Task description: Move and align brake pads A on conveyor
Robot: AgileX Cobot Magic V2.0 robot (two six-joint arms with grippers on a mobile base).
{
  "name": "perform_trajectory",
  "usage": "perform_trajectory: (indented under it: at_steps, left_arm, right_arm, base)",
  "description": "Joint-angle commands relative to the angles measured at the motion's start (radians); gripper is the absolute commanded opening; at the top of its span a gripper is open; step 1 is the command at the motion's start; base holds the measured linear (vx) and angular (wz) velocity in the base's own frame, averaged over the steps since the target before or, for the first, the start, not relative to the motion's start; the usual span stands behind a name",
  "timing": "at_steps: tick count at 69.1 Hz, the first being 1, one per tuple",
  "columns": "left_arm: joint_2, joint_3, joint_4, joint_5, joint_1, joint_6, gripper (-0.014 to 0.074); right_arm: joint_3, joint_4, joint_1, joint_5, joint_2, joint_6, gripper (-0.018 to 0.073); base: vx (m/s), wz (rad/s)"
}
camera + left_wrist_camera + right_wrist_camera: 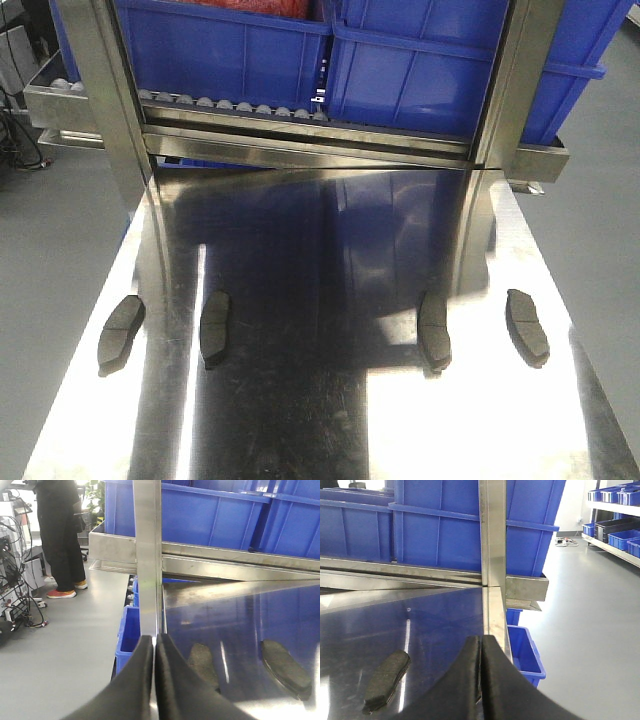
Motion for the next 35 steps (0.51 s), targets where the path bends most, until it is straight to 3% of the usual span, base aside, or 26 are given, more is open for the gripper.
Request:
perform_trajectory:
  at_steps: [1,26,35]
  left_arm:
    - [-0.015,0.023,-0.008,-0.074,0.001,0.001,-0.0006]
    - [-0.015,0.023,-0.01,-0.074,0.001,-0.001,-0.0006]
    - [-0.015,0.011,-0.051,-0.081,0.001,-0.03,-0.0006]
  right_arm:
    - [0.003,-0.005,-0.001,-0.079,-0.015,-0.006,-0.001]
    - [0.003,-0.005,0.0,-0.079,-0.016,-0.006,-0.001]
    - [0.003,-0.005,0.0,-0.079,-0.016,-0.006,-0.001]
  base:
    - [0.0,0.0]
    - [0.0,0.0]
    - [0.0,0.0]
